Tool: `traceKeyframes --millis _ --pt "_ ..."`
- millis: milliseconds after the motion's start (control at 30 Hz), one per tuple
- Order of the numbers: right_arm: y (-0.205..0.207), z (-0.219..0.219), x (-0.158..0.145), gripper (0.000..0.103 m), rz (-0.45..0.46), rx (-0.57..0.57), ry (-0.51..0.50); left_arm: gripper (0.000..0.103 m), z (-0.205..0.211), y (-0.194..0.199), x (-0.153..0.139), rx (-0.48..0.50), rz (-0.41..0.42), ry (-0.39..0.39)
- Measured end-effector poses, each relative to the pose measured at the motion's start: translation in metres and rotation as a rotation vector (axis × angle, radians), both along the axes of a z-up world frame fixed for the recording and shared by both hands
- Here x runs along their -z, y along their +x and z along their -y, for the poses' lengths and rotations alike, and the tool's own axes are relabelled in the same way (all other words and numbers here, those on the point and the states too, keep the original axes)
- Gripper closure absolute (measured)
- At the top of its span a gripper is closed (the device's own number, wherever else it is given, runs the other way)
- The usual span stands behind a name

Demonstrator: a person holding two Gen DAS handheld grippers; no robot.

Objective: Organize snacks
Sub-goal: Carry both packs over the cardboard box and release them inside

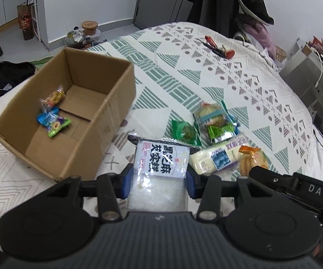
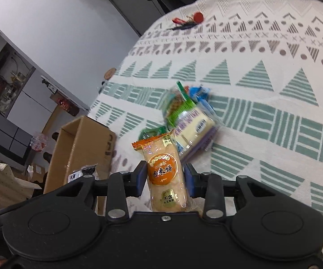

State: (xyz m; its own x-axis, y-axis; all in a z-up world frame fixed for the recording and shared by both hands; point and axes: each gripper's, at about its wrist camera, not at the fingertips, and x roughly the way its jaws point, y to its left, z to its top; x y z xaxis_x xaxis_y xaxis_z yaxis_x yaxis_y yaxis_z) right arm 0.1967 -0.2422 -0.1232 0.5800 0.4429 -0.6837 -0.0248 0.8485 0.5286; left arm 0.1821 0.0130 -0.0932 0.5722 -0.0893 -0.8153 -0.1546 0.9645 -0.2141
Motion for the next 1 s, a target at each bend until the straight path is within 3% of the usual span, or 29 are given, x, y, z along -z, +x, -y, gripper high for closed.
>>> traceKeyframes --millis 533,1000 --pt "0.014 -0.063 -0.023 0.068 0.037 -0.037 0.006 0.057 -0.065 0.012 -0.027 -0.049 0.063 -0.013" --pt "0.048 -0.129 -0.035 0.068 0.068 -0.078 0.016 0.057 -0.123 0.052 -0.025 -0.098 0.081 -0.038"
